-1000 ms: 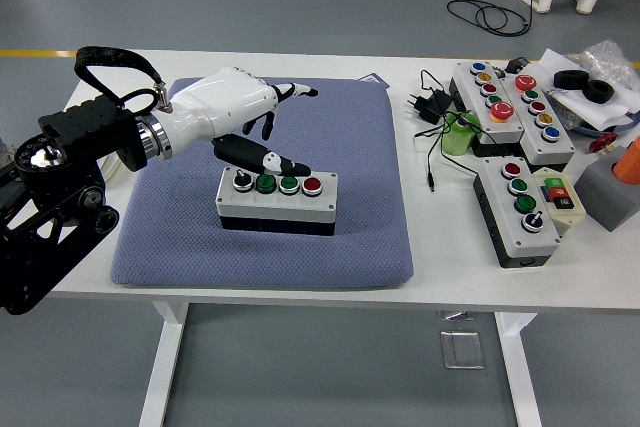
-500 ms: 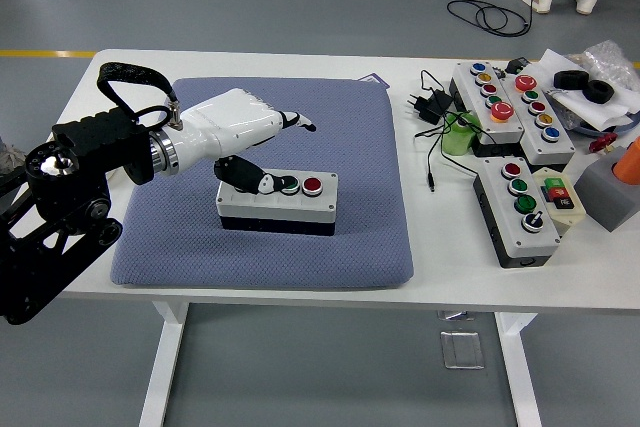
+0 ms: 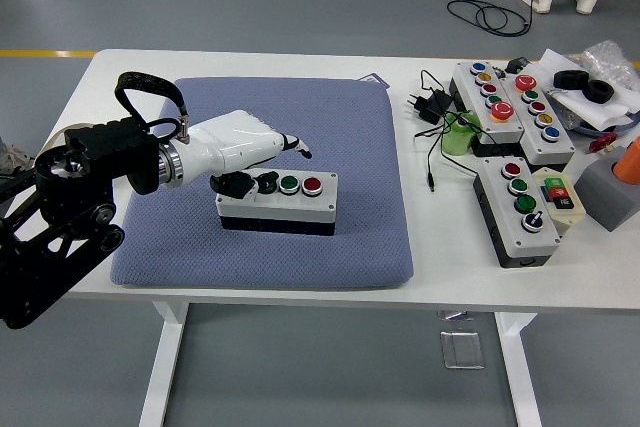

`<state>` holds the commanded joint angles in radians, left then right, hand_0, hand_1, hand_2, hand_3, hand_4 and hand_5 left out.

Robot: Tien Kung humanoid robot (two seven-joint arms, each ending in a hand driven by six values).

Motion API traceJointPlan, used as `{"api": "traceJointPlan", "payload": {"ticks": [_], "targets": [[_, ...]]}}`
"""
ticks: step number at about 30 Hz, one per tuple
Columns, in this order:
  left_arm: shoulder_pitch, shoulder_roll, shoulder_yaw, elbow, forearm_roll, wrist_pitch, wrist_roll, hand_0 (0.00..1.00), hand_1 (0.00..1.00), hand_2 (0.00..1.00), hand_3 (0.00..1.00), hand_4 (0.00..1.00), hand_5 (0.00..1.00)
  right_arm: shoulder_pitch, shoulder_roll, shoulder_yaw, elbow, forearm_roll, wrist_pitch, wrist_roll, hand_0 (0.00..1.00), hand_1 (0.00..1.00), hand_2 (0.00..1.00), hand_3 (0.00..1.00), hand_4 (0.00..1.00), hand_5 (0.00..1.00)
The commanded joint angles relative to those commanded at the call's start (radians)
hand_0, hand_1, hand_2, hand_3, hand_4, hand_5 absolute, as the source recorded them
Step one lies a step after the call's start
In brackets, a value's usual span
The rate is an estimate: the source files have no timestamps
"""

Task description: Pick up the button,place it on the desk,press the button,press the button

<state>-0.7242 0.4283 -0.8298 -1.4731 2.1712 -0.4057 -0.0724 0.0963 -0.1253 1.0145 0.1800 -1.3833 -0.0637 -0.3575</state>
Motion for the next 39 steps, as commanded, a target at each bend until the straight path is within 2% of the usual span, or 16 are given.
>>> {"api": "traceJointPlan", "payload": {"ticks": [7,19,32,39], "targets": [[-0.012,-0.006,0.024,0.008,0.009,-0.021,0.012,0.054,0.002,0.002,0.839,0.434,0.002,0.001,0.0,-0.001,0.0,0.001,0.0,0.0,0.634,0.478,0.608,0.563,0.301,0.249],[-0.02,-0.014,0.042,0.06,0.046,-0.019,0.013,0.056,0.002,0.002,0.829,0.437,0.002,0.0,0.0,-0.003,0.0,0.002,0.001,-0.001,0.635,0.478,0.608,0.564,0.3,0.246],[-0.008,0.0,0.047,0.075,0.049,-0.022,0.009,0.057,0.002,0.002,0.825,0.439,0.002,-0.004,0.0,0.004,0.0,-0.005,0.002,-0.002,0.635,0.477,0.608,0.564,0.299,0.244],[-0.006,0.006,0.057,0.078,0.055,-0.039,0.01,0.056,0.002,0.002,0.823,0.436,0.002,-0.002,0.0,0.006,0.0,-0.009,0.002,-0.002,0.635,0.477,0.608,0.564,0.299,0.245]]}}
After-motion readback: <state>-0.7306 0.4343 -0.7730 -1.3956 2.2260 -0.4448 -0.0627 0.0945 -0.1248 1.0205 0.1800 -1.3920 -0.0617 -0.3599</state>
